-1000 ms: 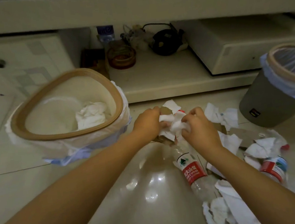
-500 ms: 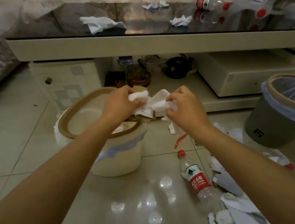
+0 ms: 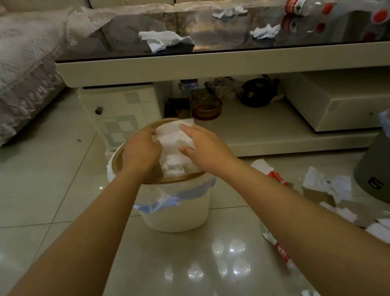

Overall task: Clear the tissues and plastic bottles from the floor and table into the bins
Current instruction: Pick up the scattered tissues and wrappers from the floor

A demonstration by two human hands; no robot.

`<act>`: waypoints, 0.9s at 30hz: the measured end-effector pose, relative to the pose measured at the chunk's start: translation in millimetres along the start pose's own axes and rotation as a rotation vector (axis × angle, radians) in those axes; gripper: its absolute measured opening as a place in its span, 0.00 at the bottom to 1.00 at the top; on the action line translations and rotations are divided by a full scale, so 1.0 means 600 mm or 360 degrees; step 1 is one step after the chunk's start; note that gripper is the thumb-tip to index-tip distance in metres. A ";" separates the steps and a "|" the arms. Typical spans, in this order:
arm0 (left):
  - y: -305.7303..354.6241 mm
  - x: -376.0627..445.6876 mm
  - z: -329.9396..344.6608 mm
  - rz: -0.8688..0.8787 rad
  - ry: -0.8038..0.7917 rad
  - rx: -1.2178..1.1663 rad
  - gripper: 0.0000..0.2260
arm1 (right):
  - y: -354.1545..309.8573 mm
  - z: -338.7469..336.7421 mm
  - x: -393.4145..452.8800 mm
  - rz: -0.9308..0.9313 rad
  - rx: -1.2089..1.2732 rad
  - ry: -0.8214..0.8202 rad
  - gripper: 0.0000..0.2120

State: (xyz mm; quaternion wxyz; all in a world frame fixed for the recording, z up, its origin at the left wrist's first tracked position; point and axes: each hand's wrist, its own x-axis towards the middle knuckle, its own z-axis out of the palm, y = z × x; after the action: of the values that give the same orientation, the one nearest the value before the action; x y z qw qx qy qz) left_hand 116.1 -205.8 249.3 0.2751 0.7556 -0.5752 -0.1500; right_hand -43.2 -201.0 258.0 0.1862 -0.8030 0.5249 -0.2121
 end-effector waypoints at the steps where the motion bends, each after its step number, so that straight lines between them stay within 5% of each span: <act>1: 0.001 0.000 0.001 0.0004 0.0030 -0.0044 0.16 | 0.004 0.001 -0.003 -0.0013 -0.0035 -0.0024 0.27; 7: 0.034 -0.010 0.025 0.0231 0.0110 -0.0223 0.13 | 0.053 -0.014 -0.047 -0.0106 -0.0495 0.0055 0.27; 13: 0.116 -0.041 0.094 0.0599 0.0002 -0.0153 0.09 | 0.132 -0.026 -0.116 -0.0035 -0.0527 0.0201 0.20; 19: 0.182 -0.081 0.225 0.0916 -0.0378 0.0119 0.10 | 0.231 -0.035 -0.190 0.0227 -0.0655 0.0178 0.18; 27: 0.199 -0.101 0.376 0.0916 -0.0600 0.0262 0.12 | 0.342 -0.038 -0.262 0.0522 -0.0686 0.0104 0.18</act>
State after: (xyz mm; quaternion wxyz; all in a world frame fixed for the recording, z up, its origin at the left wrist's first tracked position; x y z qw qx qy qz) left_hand -118.2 -225.1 132.7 0.1334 0.5412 -0.8154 -0.1563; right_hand -268.3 -135.9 147.2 0.0260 -0.7211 0.6867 -0.0883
